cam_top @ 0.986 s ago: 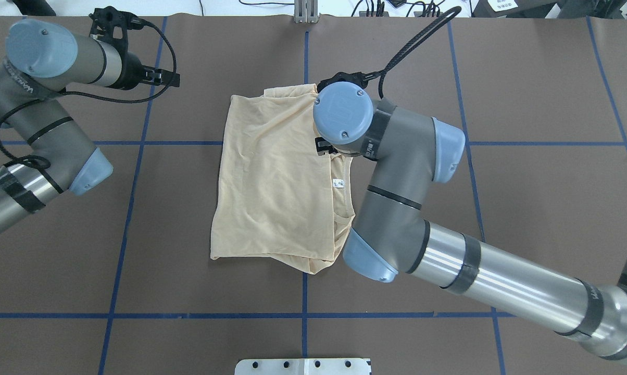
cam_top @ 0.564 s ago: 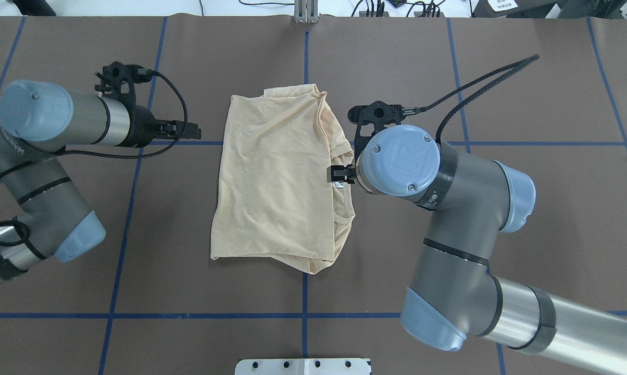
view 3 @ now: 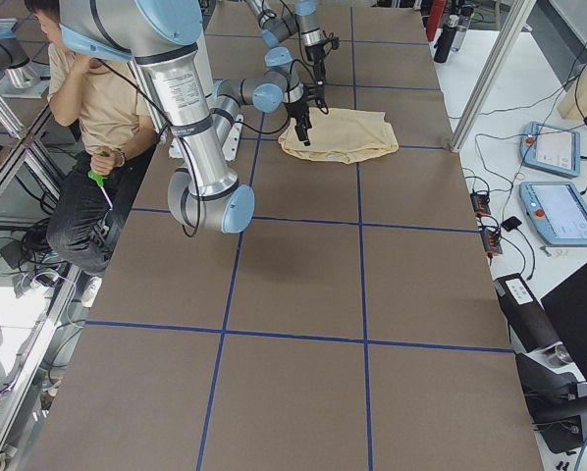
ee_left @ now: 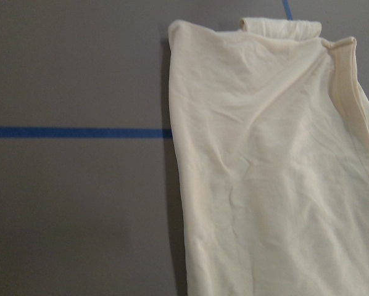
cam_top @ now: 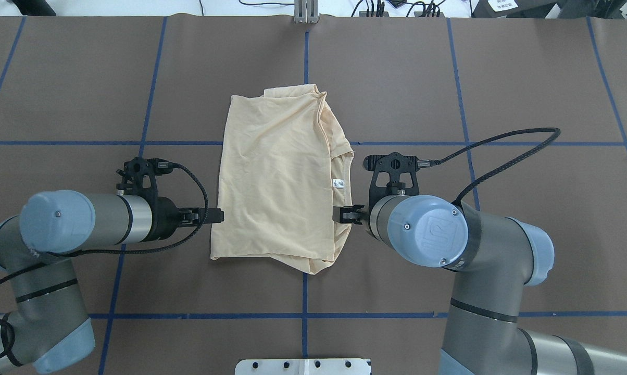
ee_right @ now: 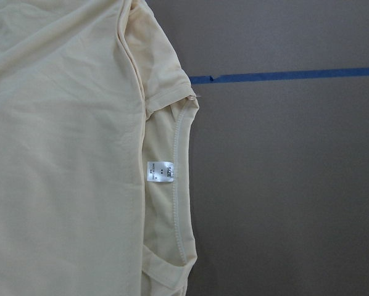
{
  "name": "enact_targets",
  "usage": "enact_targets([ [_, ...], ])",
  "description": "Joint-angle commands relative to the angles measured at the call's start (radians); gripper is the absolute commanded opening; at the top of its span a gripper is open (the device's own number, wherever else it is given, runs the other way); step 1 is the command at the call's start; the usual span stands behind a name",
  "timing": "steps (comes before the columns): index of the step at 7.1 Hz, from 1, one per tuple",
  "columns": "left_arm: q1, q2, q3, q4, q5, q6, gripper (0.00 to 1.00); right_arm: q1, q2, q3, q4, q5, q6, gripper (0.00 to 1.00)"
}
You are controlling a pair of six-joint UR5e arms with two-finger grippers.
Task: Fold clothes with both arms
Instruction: 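Move both grippers down to the shirt's edge nearest the robot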
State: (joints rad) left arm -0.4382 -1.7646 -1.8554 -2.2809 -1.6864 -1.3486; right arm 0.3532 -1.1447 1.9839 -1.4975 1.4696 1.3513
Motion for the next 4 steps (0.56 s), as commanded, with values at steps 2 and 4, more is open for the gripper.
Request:
enact_targets([
  [2, 0.067, 0.005, 0.027, 0.006, 0.06, -0.032, 0.71, -0.008, -0.024, 0.0, 0.046, -0.008, 0.003, 1.0],
  [4, 0.087, -0.002, 0.03, 0.008, 0.06, -0.069, 0.51, -0.008, -0.021, -0.001, 0.046, -0.006, 0.002, 1.0],
])
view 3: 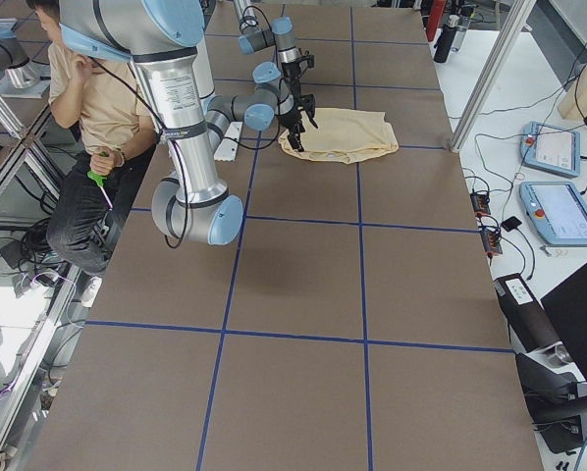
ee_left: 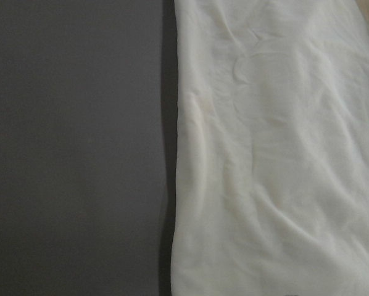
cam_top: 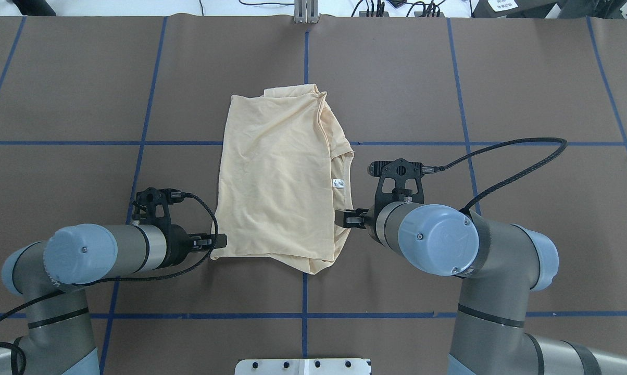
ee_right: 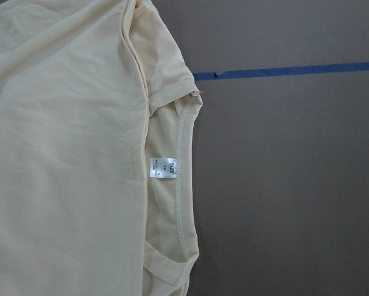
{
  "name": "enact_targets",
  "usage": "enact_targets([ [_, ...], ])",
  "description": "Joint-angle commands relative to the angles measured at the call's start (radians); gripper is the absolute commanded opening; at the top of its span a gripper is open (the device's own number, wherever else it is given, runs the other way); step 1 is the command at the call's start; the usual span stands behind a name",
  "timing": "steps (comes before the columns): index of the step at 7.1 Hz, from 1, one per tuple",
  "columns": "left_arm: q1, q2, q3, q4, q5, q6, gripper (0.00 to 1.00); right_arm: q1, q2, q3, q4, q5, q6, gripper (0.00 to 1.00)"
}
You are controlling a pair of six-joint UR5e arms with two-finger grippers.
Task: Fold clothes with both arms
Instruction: 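Move both grippers down to the shirt's edge nearest the robot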
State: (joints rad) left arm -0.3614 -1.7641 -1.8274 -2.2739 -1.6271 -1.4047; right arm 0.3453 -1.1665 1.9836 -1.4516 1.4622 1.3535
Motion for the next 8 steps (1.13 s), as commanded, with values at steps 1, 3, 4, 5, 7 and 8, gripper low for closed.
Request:
enact_targets([
  [1, 0.019, -0.005, 0.005, 0.001, 0.001, -0.013, 0.44, 0.0, 0.002, -0.002, 0.0, 0.001, -0.002, 1.0],
  [3, 0.021, -0.005, 0.011, 0.001, -0.002, -0.013, 0.44, 0.0, 0.004, 0.0, 0.0, 0.003, -0.002, 1.0],
  [4, 0.024, -0.005, 0.01, 0.001, -0.002, -0.013, 0.44, 0.0, 0.004, 0.0, 0.0, 0.003, -0.004, 1.0],
  [5, 0.027, -0.005, 0.008, 0.001, -0.002, -0.014, 0.44, 0.0, 0.004, -0.002, 0.0, 0.003, -0.004, 1.0],
  [7, 0.03, -0.005, 0.007, 0.001, -0.002, -0.016, 0.0, -0.005, 0.005, -0.003, 0.0, 0.001, -0.004, 1.0],
  [8, 0.03, -0.003, 0.005, 0.001, 0.0, -0.016, 0.0, -0.011, 0.01, -0.009, -0.001, 0.0, -0.002, 1.0],
])
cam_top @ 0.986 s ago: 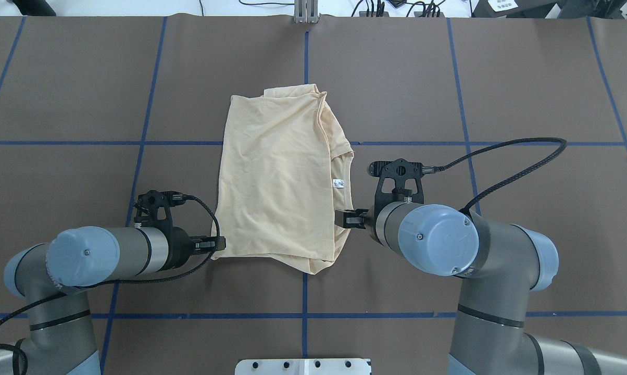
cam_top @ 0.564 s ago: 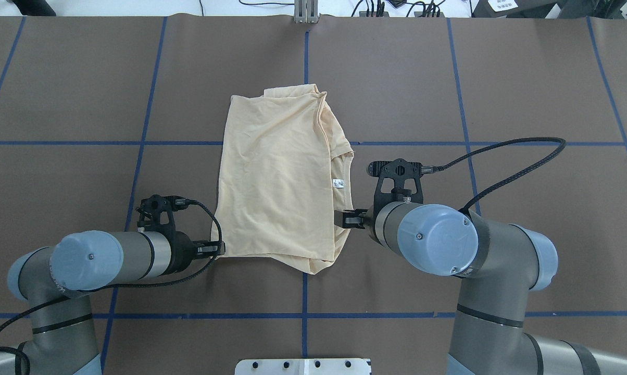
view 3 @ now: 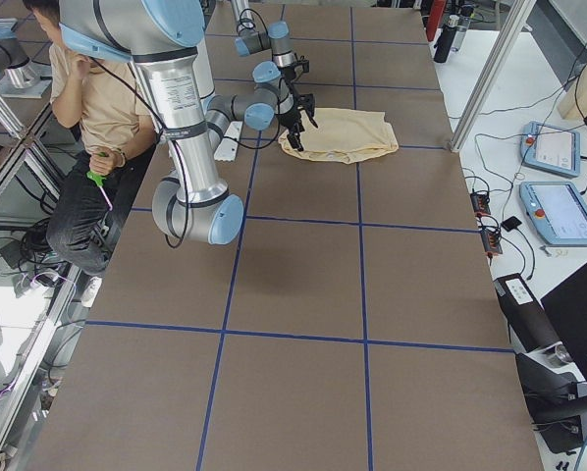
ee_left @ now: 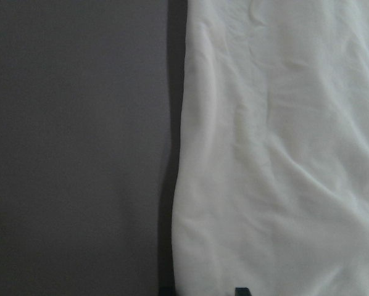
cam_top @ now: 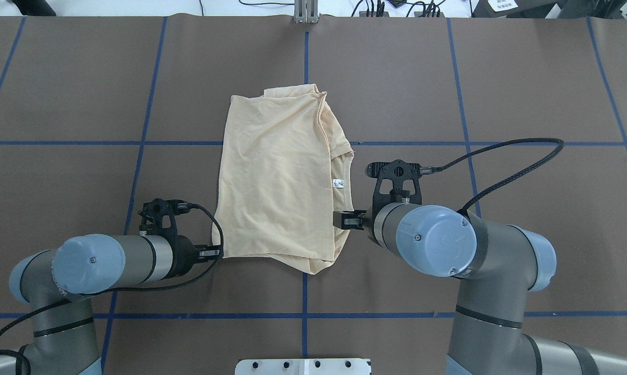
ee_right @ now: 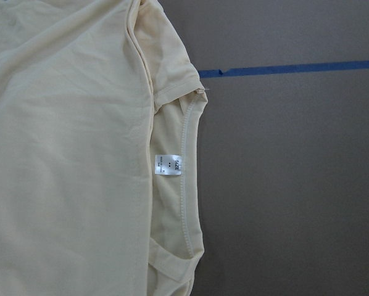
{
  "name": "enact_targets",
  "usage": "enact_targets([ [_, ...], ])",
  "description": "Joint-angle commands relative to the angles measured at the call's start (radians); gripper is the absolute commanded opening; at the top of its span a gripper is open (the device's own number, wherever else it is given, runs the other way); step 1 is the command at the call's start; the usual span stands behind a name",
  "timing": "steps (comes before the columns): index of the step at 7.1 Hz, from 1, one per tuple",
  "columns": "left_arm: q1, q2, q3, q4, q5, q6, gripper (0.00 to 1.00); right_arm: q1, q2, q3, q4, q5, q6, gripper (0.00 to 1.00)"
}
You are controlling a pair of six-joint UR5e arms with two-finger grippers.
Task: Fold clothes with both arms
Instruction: 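Move both grippers down to the shirt's edge nearest the robot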
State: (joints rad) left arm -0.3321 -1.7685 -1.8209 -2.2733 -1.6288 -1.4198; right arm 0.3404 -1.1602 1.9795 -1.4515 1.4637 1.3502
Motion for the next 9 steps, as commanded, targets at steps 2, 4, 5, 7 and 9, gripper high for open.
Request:
enact_targets([
  [2, 0.001, -0.003, -0.017, 0.011, 0.001, -0.001, 0.0, -0.015, 0.011, -0.03, -0.001, -0.012, 0.047, 0.99],
  [4, 0.001, -0.003, -0.018, 0.011, 0.001, -0.001, 0.0, -0.04, 0.074, -0.1, -0.001, -0.048, 0.21, 0.88],
  [5, 0.002, -0.003, -0.018, 0.011, 0.001, 0.001, 0.0, -0.064, 0.1, -0.131, 0.0, -0.086, 0.295, 0.81],
  [7, 0.002, -0.003, -0.02, 0.011, 0.001, -0.001, 0.0, -0.099, 0.108, -0.145, 0.006, -0.123, 0.407, 0.76],
  [9, 0.001, -0.003, -0.032, 0.011, 0.0, -0.001, 0.0, -0.103, 0.165, -0.226, 0.008, -0.134, 0.464, 0.72],
])
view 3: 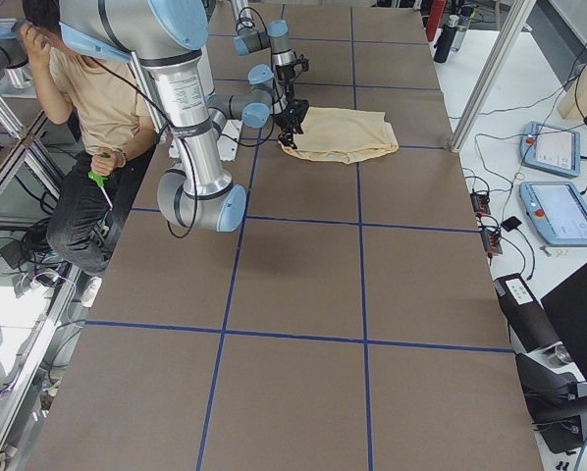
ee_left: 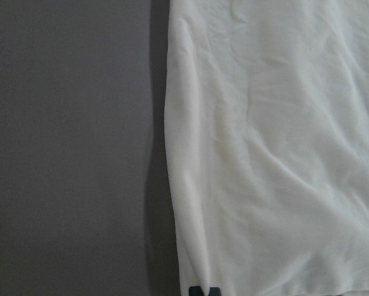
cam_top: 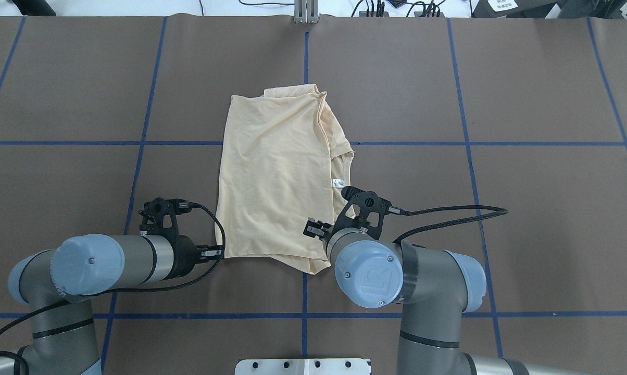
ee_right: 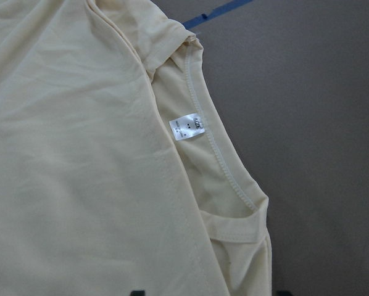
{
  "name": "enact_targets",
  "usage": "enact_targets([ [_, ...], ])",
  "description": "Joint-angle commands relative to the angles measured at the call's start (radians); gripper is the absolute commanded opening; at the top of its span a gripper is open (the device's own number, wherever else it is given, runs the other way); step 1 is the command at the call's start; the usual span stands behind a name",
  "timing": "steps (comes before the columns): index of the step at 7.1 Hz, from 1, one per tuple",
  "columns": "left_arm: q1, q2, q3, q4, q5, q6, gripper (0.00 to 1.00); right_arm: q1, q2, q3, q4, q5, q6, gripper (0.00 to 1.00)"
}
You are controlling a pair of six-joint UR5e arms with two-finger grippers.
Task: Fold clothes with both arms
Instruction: 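Grasp the near edge of the shirt with the left and right grippers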
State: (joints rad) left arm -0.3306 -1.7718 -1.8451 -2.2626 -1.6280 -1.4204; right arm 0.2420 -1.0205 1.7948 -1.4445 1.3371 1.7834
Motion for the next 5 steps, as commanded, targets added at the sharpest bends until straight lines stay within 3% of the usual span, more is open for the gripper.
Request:
enact_targets([
  [1, -0.001, 0.0, -0.008, 0.0, 0.0, 0.0, 0.0, -0.018, 0.019, -0.041, -0.007, -0.021, 0.04, 0.7],
  [5, -0.001, 0.002, -0.02, 0.0, -0.001, 0.001, 0.0, -0.044, 0.016, -0.076, -0.01, -0.056, 0.05, 0.7],
])
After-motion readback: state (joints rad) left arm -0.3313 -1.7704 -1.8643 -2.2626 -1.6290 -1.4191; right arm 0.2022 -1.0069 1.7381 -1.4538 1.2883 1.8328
